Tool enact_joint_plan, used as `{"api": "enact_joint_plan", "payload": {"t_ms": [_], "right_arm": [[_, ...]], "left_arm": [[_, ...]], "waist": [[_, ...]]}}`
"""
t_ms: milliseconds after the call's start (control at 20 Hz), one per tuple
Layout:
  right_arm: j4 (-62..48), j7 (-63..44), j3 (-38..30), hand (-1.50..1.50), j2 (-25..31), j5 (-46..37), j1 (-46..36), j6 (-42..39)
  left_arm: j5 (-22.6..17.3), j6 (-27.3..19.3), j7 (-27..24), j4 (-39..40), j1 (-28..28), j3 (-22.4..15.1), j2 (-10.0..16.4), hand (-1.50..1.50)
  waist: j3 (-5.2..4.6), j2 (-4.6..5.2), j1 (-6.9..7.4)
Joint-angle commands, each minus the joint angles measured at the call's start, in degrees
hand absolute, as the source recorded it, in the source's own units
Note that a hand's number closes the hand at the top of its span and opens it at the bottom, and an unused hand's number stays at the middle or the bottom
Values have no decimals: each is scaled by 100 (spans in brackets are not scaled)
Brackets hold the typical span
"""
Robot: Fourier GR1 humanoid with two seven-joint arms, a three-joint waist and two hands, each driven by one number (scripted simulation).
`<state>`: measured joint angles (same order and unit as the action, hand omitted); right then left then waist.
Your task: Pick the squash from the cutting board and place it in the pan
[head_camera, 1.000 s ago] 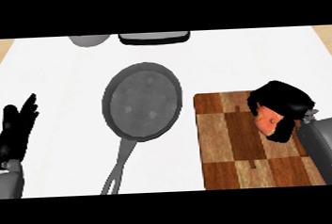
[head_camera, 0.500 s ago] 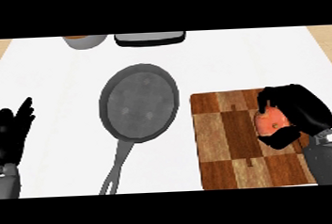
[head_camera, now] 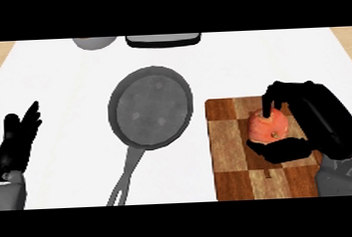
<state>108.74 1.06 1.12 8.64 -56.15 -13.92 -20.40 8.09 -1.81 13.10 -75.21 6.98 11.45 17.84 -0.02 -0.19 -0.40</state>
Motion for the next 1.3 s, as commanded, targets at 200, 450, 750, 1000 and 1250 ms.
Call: {"api": "enact_joint_plan", "payload": {"t_ms": [200,450,750,1000,1250], "right_arm": [[-914,-1395,613,150,-845,163,-1422,289],[-2382,-2105,1091,150,-858,757,-2298,1374],[-4070,-2249,1470,150,-863,1539,-3240,2555],[-5948,-1595,1654,150,-864,2072,-3983,3310],[-7051,-1144,2339,150,-864,2937,-4189,4151]], "left_arm": [[12,130,31,42,195,13,60,0],[-13,224,25,-212,-73,38,122,0],[127,143,155,-230,-49,-181,-127,0],[-11,287,-178,335,268,67,64,0],[195,115,240,-145,460,-304,-220,0]], "waist": [[0,32,108],[1,47,245],[3,45,244],[-1,88,285],[6,152,569]]}}
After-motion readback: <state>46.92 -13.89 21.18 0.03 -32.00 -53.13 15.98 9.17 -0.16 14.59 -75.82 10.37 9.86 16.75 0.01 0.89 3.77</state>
